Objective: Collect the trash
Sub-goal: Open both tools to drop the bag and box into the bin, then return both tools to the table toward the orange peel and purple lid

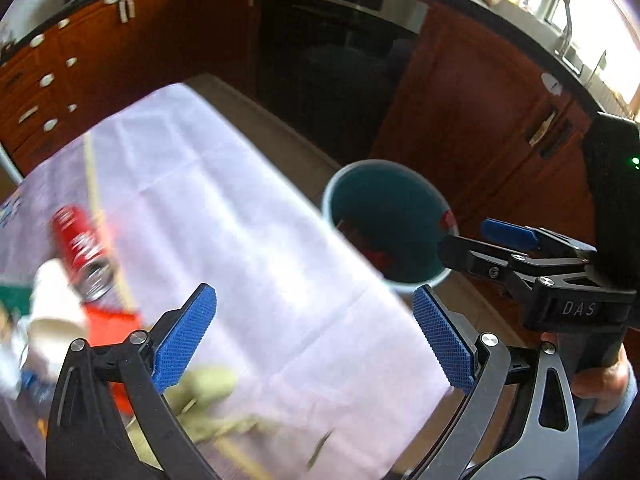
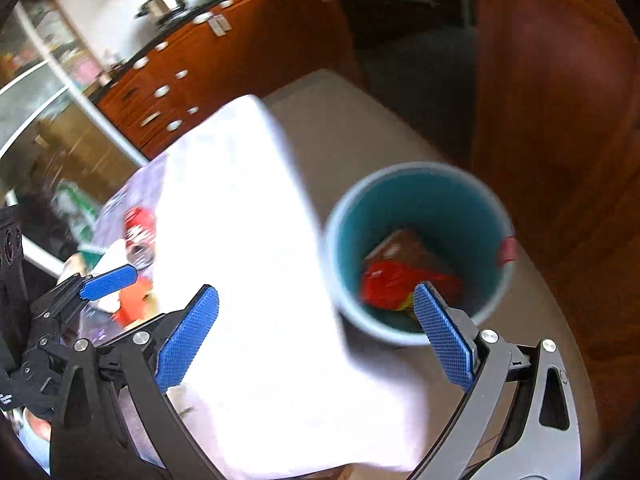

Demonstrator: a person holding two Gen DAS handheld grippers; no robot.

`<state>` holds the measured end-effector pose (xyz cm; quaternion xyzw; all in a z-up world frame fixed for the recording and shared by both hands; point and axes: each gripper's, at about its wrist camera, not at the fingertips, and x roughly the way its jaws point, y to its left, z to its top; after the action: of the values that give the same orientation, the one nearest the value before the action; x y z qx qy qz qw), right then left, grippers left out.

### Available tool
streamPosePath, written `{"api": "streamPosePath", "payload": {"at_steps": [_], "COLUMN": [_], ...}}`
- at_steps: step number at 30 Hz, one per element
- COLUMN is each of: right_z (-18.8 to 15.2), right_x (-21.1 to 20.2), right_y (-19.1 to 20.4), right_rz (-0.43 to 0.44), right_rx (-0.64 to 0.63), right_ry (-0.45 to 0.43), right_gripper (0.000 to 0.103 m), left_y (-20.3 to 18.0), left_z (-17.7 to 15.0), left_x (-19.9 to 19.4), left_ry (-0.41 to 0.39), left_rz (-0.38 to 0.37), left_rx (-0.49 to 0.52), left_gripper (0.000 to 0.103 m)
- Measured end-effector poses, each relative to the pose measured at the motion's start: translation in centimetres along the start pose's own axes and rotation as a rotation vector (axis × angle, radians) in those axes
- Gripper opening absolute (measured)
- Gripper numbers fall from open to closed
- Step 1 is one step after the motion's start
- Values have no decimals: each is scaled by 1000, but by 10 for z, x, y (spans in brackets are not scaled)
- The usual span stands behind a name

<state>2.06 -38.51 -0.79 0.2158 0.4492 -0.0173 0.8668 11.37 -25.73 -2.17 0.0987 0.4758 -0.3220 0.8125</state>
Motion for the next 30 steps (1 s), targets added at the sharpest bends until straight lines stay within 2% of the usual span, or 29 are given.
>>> {"api": "streamPosePath", "payload": {"at_steps": [5,12,15,23,28,30], "right_z": [-23,-53,-61,-77,-86,-90], "right_x": [5,15,20,36,44,50], "right_y": [67,145,165,227,261,274], "right_rz": [75,109,107,123,154,171], "right_rx": [-84,-209,-236,-326,-370,-387], "right_ry": [37,98,112,159,181,194], "right_gripper": [96,96,96,96,96,96], "left_y": [51,129,159,238,276,286], "left_z": [-43,-99,-124,-177,-201,-206], "left_x": [-51,-108,-126,-141,-139,-137], "left_ry": [-34,-79,-86,-65,-59,-58], "left_rz": [66,159,194,263,276,268], "left_rx": [-47,-144,-179,-274,-277,-276], "left_gripper": [99,99,99,99,98,93]}}
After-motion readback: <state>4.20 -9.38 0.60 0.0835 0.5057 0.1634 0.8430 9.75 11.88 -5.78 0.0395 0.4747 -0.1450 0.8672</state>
